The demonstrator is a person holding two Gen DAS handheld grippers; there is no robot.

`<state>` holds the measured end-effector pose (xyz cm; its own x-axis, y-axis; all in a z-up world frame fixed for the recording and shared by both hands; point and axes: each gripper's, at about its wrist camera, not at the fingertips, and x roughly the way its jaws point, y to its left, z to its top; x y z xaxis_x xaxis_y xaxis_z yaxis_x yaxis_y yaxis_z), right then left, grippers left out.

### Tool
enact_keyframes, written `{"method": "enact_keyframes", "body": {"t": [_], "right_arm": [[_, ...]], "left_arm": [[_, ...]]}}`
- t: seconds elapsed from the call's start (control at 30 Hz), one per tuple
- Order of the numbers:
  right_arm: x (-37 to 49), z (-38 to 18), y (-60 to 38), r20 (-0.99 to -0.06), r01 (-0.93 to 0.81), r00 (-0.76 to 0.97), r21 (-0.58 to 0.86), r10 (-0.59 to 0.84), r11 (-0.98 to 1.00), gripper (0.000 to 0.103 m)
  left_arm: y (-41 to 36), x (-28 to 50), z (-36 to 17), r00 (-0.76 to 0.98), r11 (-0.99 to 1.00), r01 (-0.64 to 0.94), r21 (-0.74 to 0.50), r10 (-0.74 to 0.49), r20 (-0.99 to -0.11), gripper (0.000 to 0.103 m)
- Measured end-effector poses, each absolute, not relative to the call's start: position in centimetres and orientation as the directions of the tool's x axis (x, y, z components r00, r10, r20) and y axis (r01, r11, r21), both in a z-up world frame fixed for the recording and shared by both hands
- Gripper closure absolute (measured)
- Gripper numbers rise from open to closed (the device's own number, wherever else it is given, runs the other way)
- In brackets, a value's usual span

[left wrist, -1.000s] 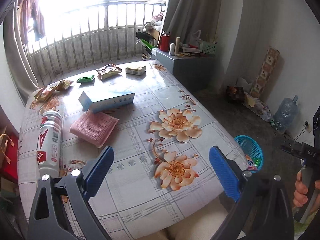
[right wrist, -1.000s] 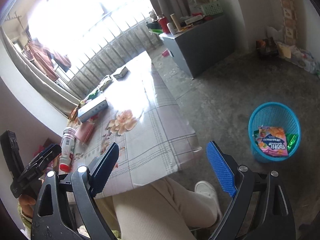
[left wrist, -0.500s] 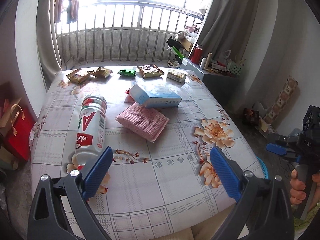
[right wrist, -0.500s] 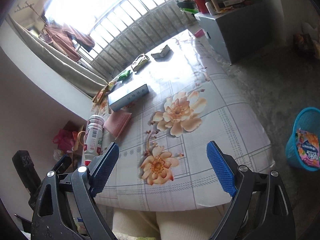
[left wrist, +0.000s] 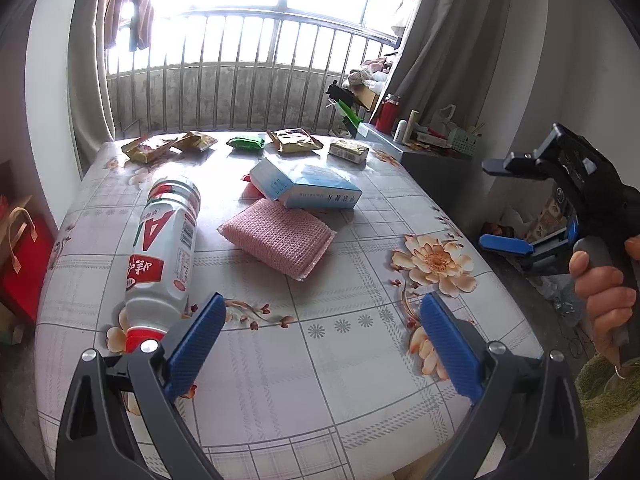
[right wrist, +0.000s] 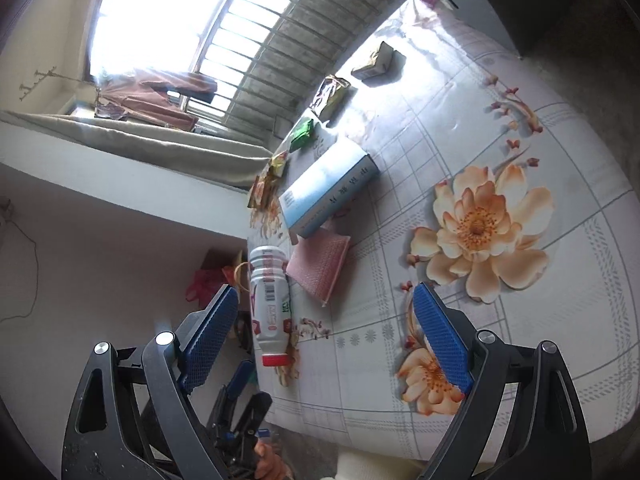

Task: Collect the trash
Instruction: 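Close the right gripper on the blue medicine box and lift it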

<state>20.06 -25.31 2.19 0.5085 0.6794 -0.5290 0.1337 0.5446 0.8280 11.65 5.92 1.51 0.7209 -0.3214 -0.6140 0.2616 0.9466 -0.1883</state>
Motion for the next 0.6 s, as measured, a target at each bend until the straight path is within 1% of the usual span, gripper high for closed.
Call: {"method": "enact_keyframes", "body": {"t": [0.2, 0.33, 0.47, 0.57, 0.6], "right_arm": [[26.6, 0.2, -22.3, -0.458, 0.197, 0.465, 0.888, 0.758, 0.416, 0.018], [30.7, -2.0, -20.5, -0.460, 0.277, 0.428, 0.886, 0.778, 0.372, 0.018], [33.8, -4.5, -19.0, -0.476, 0.356, 0.410, 0.869, 0.778, 0.345, 0.023], [35.3, -5.9, -18.4, -0.482, 0.398, 0.412, 0.858, 0.773, 0.324, 0.031], [35.8, -6.4, -18.3, -0.478, 0.412, 0.417, 0.858, 0.773, 0.308, 0.032]], "left_arm": [[6.2, 13.0, 1.4, 0.734, 0.953, 0.236, -0.191, -0.303, -0.608, 0.007], [6.6, 13.9, 1.2, 0.735, 0.956, 0.215, -0.202, -0.294, -0.611, 0.007], [7.0, 14.6, 1.1, 0.732, 0.956, 0.198, -0.217, -0.291, -0.616, 0.007], [7.1, 15.2, 1.1, 0.731, 0.954, 0.195, -0.228, -0.296, -0.614, 0.008], [7.1, 15.4, 1.1, 0.733, 0.952, 0.198, -0.235, -0.302, -0.610, 0.010]]}}
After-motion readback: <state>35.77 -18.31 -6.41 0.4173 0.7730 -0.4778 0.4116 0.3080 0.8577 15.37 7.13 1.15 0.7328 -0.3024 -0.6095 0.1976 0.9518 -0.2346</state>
